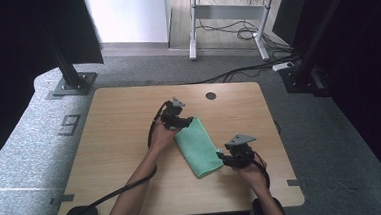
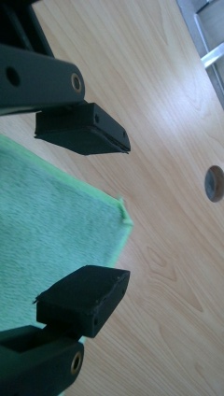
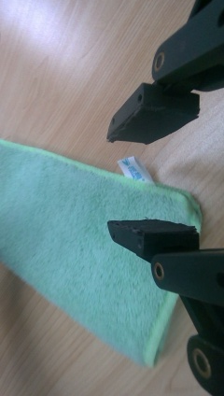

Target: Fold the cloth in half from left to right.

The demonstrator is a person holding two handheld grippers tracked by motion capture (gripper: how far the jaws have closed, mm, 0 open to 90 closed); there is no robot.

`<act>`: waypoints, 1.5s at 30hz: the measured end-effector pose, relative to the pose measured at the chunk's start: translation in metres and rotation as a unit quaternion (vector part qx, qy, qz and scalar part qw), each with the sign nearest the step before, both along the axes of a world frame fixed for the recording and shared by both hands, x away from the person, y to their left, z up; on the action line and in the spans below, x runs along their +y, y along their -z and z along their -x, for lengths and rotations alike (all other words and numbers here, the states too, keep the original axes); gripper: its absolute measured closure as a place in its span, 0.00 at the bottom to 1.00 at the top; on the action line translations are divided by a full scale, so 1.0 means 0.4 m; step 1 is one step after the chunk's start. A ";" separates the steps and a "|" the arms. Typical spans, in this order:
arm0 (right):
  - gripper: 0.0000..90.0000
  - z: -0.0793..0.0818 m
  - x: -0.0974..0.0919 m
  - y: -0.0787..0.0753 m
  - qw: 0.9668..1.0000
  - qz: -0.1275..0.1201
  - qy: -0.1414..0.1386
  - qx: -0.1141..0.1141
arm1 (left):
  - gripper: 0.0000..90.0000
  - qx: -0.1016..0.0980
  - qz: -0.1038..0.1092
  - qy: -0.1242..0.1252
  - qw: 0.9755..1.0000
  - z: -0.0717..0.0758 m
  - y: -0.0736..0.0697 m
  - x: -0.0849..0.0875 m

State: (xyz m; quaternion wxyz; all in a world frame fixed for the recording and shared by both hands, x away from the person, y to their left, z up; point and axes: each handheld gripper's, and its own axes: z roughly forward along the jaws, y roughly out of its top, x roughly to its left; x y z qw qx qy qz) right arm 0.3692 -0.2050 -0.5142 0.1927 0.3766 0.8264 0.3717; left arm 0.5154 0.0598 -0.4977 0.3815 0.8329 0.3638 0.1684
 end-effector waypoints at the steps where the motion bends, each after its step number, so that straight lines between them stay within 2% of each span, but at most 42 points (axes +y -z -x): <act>1: 0.53 -0.005 -0.001 0.006 1.000 0.002 0.001 0.003 | 0.35 0.002 -0.003 0.000 1.000 0.002 0.004 0.007; 4: 0.50 -0.016 -0.005 0.027 1.000 0.014 0.002 0.018 | 0.34 0.007 -0.016 -0.006 1.000 0.006 0.019 0.027; 10: 0.45 -0.028 -0.014 0.059 0.999 0.029 0.006 0.044 | 0.34 0.017 -0.025 -0.026 0.999 0.011 0.048 0.069; 18: 0.45 -0.026 -0.009 0.068 0.998 0.021 0.004 0.052 | 0.35 0.026 -0.066 -0.046 0.996 0.015 0.088 0.101; 21: 0.45 -0.023 -0.002 0.068 0.998 0.022 -0.003 0.052 | 0.36 0.026 -0.070 -0.058 0.996 0.013 0.099 0.111; 25: 0.45 -0.018 0.009 0.069 0.998 0.017 -0.014 0.055 | 0.35 0.027 -0.058 -0.072 0.995 0.008 0.102 0.122; 28: 0.45 -0.016 0.014 0.070 0.998 0.015 -0.017 0.056 | 0.36 0.024 -0.059 -0.068 0.996 0.016 0.101 0.118; 33: 0.42 -0.019 0.009 0.073 0.998 0.006 -0.015 0.060 | 0.35 0.025 -0.055 -0.044 0.997 0.061 0.104 0.109; 39: 0.38 -0.022 0.006 0.075 0.998 0.006 -0.014 0.059 | 0.34 0.028 -0.037 -0.015 0.999 0.146 0.109 0.104; 45: 0.35 -0.024 0.005 0.077 0.998 0.006 -0.012 0.057 | 0.31 0.035 -0.027 0.021 0.999 0.228 0.107 0.071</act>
